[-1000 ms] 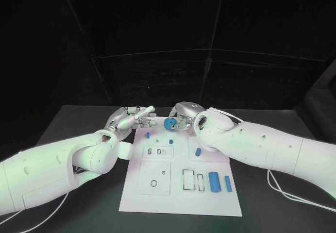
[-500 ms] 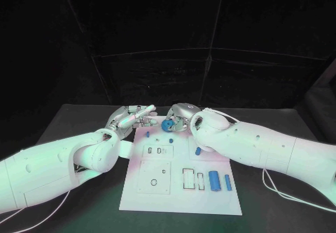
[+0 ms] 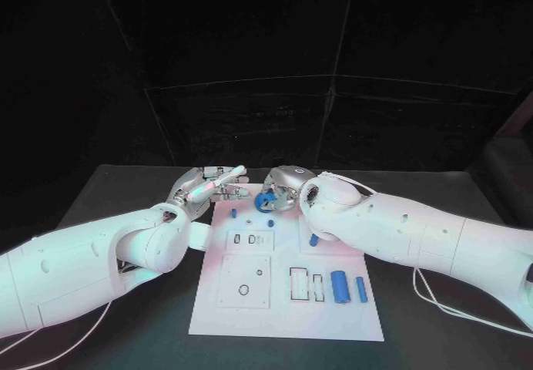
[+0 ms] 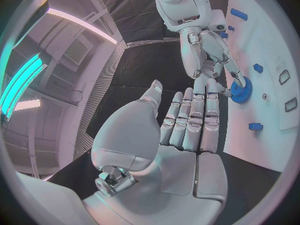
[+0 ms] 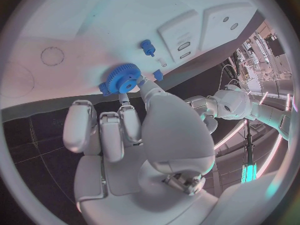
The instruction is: Assemble the parts on the task board
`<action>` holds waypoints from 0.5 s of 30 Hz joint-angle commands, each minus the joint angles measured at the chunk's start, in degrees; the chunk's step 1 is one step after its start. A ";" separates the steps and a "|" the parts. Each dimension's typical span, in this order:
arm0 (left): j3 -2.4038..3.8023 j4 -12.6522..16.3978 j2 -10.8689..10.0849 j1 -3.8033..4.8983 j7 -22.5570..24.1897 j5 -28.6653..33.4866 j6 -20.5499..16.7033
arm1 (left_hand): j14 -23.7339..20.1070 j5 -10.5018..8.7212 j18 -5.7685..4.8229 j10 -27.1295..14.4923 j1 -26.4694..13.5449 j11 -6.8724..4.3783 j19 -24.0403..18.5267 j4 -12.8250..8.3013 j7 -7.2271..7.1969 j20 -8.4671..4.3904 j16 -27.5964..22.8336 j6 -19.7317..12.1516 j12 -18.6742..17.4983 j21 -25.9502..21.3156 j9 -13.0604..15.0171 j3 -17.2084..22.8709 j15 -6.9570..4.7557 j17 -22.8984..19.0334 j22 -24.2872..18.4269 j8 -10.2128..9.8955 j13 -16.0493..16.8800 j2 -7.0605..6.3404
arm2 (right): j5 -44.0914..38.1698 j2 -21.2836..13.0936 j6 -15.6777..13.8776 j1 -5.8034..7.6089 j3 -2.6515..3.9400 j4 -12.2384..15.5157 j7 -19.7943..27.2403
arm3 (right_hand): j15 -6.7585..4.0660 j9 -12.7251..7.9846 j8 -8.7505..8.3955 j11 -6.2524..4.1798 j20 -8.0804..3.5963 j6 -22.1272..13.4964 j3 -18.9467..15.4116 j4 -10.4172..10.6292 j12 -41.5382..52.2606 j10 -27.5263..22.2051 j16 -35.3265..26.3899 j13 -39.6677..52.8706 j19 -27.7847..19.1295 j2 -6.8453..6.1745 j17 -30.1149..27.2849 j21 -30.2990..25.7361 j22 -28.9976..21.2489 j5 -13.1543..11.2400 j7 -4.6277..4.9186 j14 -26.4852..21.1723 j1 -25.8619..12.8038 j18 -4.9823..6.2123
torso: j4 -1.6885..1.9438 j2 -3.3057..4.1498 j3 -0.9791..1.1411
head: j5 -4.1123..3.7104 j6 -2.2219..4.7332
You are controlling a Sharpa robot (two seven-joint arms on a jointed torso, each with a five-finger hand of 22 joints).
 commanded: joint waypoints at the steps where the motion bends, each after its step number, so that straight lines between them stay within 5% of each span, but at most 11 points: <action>1: 0.05 0.03 0.06 0.08 0.23 -0.24 0.68 | 0.28 0.31 0.75 -0.28 0.02 -0.03 0.46 0.04 -0.04 -0.09 -0.32 -0.27 -0.31 -0.25 -0.06 -0.28 0.14 0.05 -0.05 -0.32 -0.08 0.51 | 0.17 0.05 0.95 0.08 0.00 -0.09 -0.02 | 0.61 -0.20 -1.31 0.48 0.56 -2.01 -0.73 0.23 -0.80 -0.54 0.09 1.09 0.09 -0.47 9.47 0.15 -0.11 -1.47 0.41 4.81 -0.25 -0.85 | 0.00 -0.02 -0.03 | 0.05 -0.06; 7: 0.05 -0.03 0.09 0.08 0.13 -0.24 0.72 | 0.29 0.31 0.76 -0.27 0.02 -0.04 0.47 0.03 -0.05 -0.09 -0.34 -0.26 -0.33 -0.28 -0.06 -0.29 0.14 0.07 -0.07 -0.34 -0.08 0.53 | 0.20 0.03 0.99 0.08 0.00 -0.26 -0.35 | 0.99 -0.08 -2.17 0.89 0.95 -3.09 -1.55 1.18 -1.15 -0.87 0.07 0.80 0.07 -0.46 9.43 0.18 -0.08 -1.47 0.85 4.79 -0.51 -0.85 | -0.02 -0.01 0.00 | 0.04 -0.08; 15: 0.05 -0.10 0.12 0.08 0.03 -0.24 0.73 | 0.29 0.31 0.76 -0.26 0.02 -0.04 0.48 0.02 -0.05 -0.08 -0.35 -0.26 -0.33 -0.29 -0.06 -0.30 0.14 0.08 -0.08 -0.34 -0.08 0.54 | 0.58 -0.08 3.26 0.09 0.00 -0.32 -1.07 | 1.14 0.17 -2.23 0.98 1.18 -2.44 -3.66 5.41 -1.10 -0.91 0.08 0.87 0.03 0.92 9.48 0.20 -0.12 3.29 0.86 4.79 -4.45 -0.82 | -0.01 -0.01 0.03 | 0.07 -0.11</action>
